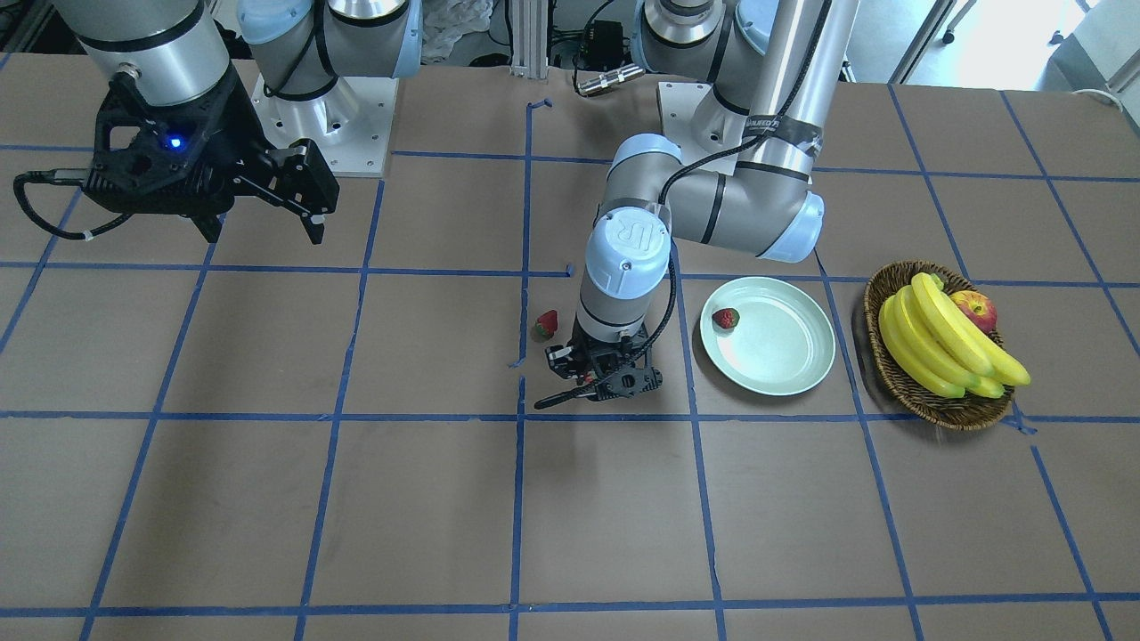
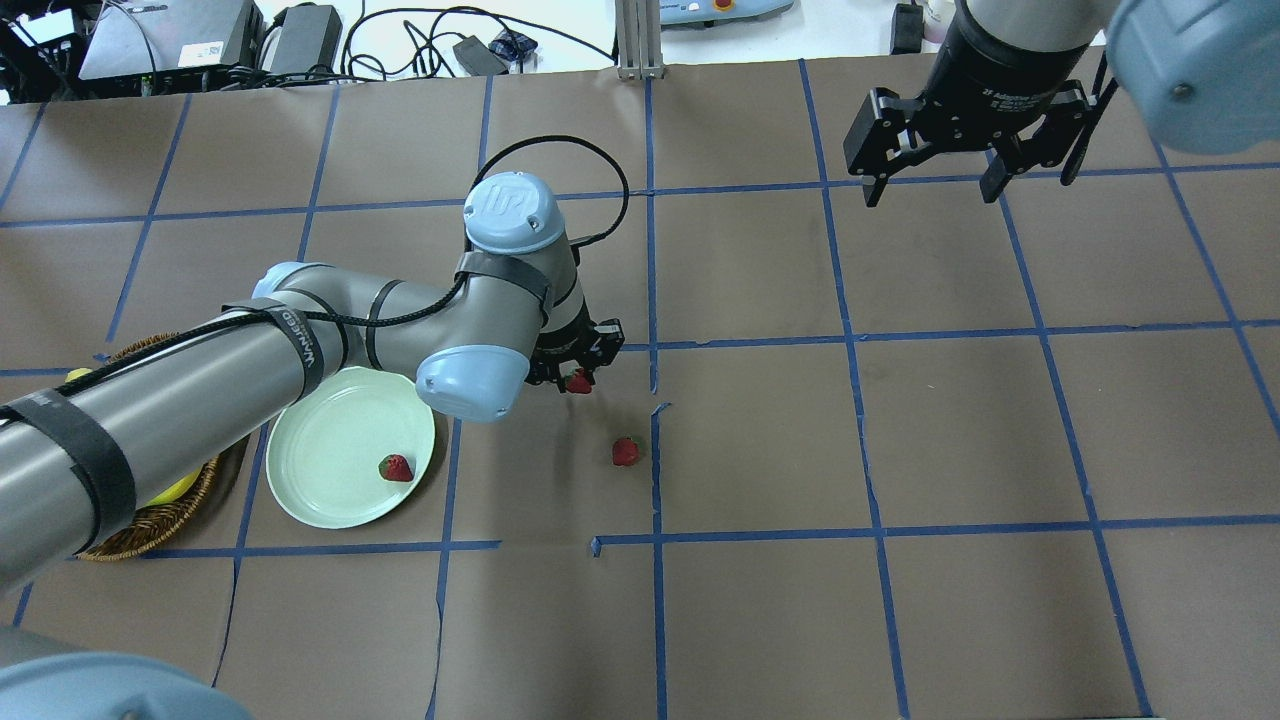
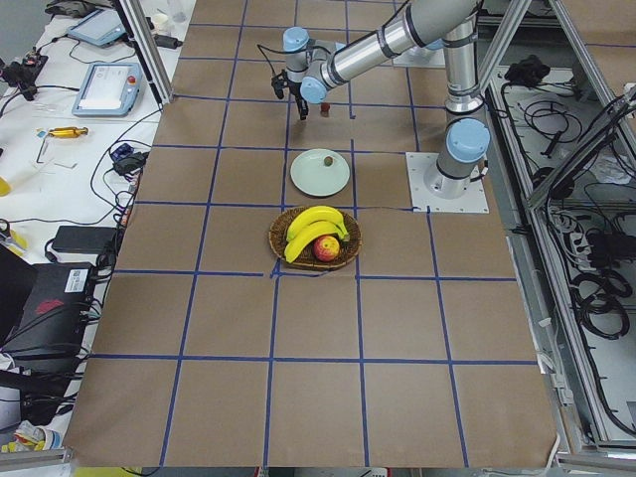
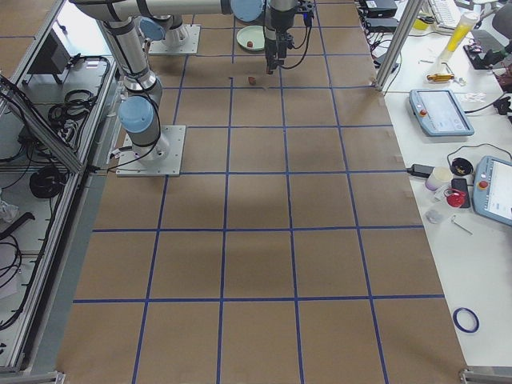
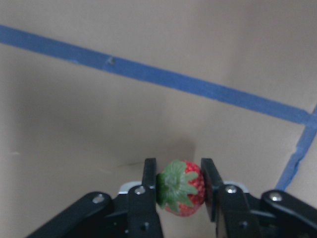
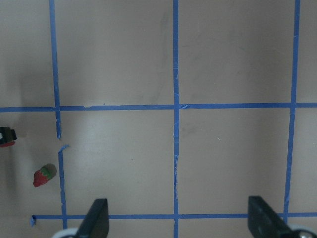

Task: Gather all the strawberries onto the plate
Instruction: 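Place the strawberry on the plate and open the left gripper, then grasp the last strawberry on the table with the left gripper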

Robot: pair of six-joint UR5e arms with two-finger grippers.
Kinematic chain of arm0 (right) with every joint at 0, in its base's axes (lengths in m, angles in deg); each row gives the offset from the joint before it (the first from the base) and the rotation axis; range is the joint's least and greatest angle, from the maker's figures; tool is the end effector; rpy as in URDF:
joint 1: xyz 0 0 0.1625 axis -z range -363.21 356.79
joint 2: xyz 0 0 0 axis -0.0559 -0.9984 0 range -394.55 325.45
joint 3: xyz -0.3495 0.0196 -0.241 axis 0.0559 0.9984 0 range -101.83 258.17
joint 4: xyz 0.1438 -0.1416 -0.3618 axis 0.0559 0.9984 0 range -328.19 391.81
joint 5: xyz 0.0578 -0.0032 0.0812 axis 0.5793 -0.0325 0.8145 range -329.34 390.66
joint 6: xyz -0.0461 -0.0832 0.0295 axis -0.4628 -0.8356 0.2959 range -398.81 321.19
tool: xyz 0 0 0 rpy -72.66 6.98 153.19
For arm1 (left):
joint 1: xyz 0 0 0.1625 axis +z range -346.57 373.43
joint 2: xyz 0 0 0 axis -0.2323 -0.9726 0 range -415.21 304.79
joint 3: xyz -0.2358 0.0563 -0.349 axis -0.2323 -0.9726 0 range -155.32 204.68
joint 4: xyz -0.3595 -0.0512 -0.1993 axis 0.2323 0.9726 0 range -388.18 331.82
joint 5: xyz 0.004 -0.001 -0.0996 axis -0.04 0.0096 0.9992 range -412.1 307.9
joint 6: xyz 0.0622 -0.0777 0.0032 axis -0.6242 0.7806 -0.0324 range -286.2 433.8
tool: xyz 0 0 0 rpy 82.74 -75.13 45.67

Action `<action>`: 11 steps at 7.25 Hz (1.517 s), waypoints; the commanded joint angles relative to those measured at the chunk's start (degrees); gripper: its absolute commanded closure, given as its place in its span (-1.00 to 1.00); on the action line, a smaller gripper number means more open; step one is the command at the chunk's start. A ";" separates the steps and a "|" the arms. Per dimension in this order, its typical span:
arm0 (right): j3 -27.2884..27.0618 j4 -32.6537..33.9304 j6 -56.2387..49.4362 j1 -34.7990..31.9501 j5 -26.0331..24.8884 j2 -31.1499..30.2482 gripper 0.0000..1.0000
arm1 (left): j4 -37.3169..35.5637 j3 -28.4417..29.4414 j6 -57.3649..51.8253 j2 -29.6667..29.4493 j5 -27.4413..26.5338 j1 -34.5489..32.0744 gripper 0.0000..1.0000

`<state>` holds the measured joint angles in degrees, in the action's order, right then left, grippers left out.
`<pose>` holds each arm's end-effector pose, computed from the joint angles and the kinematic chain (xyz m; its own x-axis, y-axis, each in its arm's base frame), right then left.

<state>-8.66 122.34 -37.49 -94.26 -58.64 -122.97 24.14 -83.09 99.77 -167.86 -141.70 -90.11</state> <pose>0.1438 -0.5046 0.5024 -0.9999 0.0041 -0.0129 0.0045 0.9993 -0.0366 -0.2609 -0.5102 0.1963 -0.9765 -0.2150 -0.0145 -0.2155 0.9754 0.0458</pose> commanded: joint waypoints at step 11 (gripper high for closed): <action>-0.09 0.00 0.00 -0.09 0.09 0.00 -1.00 | 1.52 -3.41 11.15 5.79 0.38 -6.37 -0.97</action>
<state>-8.75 122.34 -37.49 -94.35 -58.55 -122.97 30.38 -87.13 103.15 -159.46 -143.39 -91.38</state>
